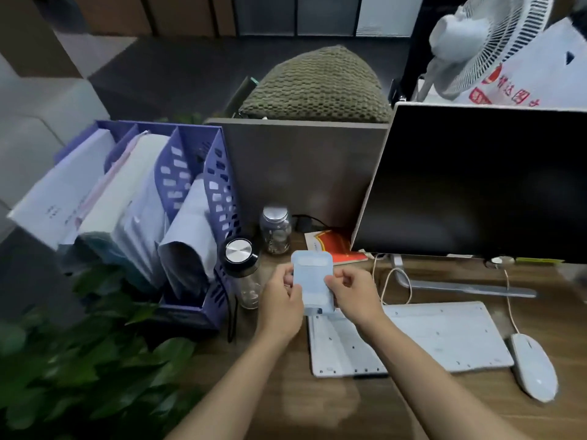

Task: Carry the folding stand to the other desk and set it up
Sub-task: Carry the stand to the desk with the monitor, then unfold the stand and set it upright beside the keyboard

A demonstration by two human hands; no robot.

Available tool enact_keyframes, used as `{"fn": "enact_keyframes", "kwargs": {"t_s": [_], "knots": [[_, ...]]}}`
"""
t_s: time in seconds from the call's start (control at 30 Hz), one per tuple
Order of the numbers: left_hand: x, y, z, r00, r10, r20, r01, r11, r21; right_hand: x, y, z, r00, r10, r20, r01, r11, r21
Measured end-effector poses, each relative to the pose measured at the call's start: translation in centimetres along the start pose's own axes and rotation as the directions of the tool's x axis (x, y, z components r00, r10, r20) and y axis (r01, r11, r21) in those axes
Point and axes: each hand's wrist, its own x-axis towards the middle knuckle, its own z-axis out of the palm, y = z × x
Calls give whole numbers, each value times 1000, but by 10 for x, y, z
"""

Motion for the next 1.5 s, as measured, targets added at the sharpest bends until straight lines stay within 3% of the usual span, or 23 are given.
{"fn": "enact_keyframes", "kwargs": {"t_s": [0.37, 0.9, 1.03, 1.13, 1.2, 1.27, 1.5], "knots": [[86, -47, 50, 998, -59, 19, 59, 998, 36, 91, 37, 16, 997, 81, 3, -80, 985, -151], [90, -67, 67, 989, -87, 117, 77, 993, 86, 92, 55, 7, 976, 215, 19, -209, 964, -166], [91, -67, 59, 991, -38, 128, 21, 992, 126, 92, 50, 2, 976, 216, 30, -204, 954, -222], [89, -72, 43, 984, 109, 139, -149, 936, 318, 83, 40, -6, 993, 82, 90, -30, 882, -470], [87, -78, 35, 939, 186, 289, -311, 819, 482, 76, 29, -11, 965, -25, 261, 191, 749, -635], [87, -82, 33, 876, 191, 443, -444, 677, 586, 77, 18, -12, 913, -31, 407, 333, 632, -700], [102, -93, 35, 819, 80, 568, -520, 523, 675, 97, -2, 3, 824, 24, 565, 509, 404, -760]]}}
